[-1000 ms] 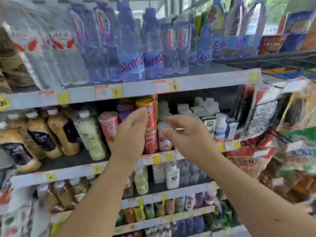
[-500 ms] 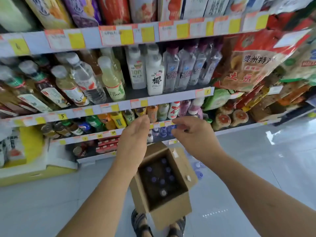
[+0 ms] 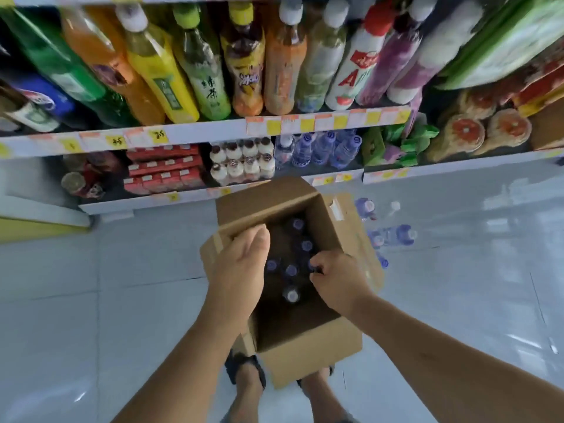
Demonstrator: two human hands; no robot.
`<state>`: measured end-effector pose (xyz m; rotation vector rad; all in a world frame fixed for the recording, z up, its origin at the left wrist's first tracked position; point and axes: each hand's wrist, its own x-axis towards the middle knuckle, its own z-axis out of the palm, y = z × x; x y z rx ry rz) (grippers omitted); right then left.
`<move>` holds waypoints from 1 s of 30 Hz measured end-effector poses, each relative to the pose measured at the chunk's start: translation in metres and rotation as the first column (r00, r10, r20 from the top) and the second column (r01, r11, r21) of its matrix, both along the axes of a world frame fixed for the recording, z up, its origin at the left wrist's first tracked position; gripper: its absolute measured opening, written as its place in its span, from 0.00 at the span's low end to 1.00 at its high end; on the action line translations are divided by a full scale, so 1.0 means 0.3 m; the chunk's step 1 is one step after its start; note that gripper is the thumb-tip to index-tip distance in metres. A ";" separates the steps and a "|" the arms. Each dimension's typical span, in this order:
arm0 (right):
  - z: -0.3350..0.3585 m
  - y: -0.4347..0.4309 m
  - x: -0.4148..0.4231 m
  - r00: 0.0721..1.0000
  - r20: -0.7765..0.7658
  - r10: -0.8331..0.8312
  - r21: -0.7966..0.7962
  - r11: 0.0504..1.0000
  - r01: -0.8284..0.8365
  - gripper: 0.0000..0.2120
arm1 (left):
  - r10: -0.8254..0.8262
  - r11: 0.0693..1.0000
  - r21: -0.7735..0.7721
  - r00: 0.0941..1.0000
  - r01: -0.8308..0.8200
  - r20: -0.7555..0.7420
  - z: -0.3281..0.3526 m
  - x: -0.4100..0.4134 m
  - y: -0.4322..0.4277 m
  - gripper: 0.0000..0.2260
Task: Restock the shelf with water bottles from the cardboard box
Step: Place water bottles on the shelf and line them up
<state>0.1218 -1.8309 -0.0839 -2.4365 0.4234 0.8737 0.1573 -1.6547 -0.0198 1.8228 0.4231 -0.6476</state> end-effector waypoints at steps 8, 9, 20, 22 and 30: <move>-0.558 0.104 -0.034 0.878 -0.275 0.391 -0.037 0.909 -0.416 0.15 | 0.097 0.995 -0.005 0.992 -0.098 -0.075 -0.419 -0.051 -0.028 0.25; -0.609 0.120 -0.039 0.854 -0.298 0.427 -0.031 0.890 -0.456 0.15 | 0.114 0.993 -0.015 0.990 -0.116 -0.078 -0.448 -0.052 -0.029 0.23; -0.750 0.168 -0.047 0.842 -0.343 0.417 -0.013 0.894 -0.448 0.16 | 0.169 0.983 -0.067 0.985 -0.171 -0.032 -0.561 -0.031 -0.017 0.13; -0.685 0.160 -0.030 0.890 -0.258 0.375 -0.043 0.916 -0.398 0.15 | 0.171 0.982 -0.081 0.985 -0.173 -0.029 -0.541 -0.040 -0.016 0.13; -0.188 0.091 0.025 0.956 0.166 0.241 -0.049 0.970 -0.236 0.10 | 0.199 0.972 -0.122 0.980 -0.201 -0.027 -0.274 -0.070 -0.045 0.21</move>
